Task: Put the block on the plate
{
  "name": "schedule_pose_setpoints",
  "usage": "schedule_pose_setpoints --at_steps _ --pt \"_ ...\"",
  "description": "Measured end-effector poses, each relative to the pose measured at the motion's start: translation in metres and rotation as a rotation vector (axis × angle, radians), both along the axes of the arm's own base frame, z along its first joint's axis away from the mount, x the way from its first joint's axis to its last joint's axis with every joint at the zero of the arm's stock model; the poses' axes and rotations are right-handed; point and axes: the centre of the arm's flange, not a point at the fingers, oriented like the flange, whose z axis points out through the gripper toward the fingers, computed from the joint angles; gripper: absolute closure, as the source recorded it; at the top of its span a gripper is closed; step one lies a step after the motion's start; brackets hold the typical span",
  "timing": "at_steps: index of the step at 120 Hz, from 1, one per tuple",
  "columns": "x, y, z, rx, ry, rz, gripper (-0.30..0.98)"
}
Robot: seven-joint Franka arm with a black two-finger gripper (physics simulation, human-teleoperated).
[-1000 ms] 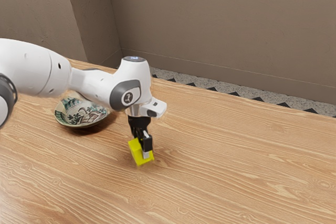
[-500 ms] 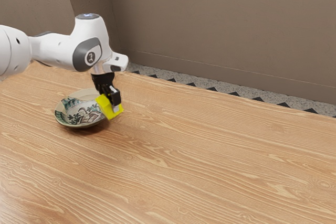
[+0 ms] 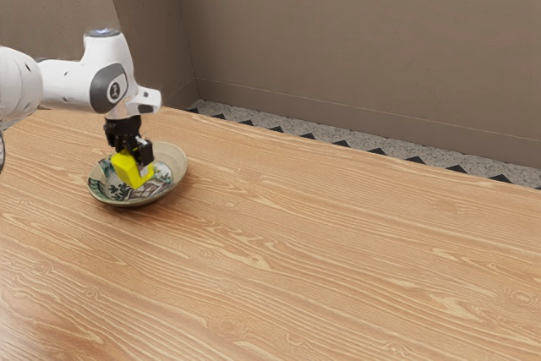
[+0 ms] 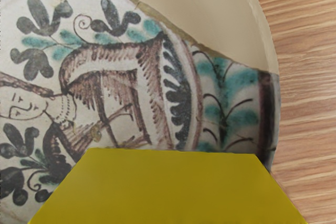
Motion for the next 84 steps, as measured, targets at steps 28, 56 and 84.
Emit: schedule_pose_setpoints --at_steps 28,56,84 --pt "0.001 0.005 -0.009 -0.007 0.010 -0.001 0.08" --pt "-0.002 -0.009 0.042 -0.004 -0.062 -0.029 0.03" --pt "-0.013 -0.069 0.117 -0.024 -0.119 -0.123 0.01"
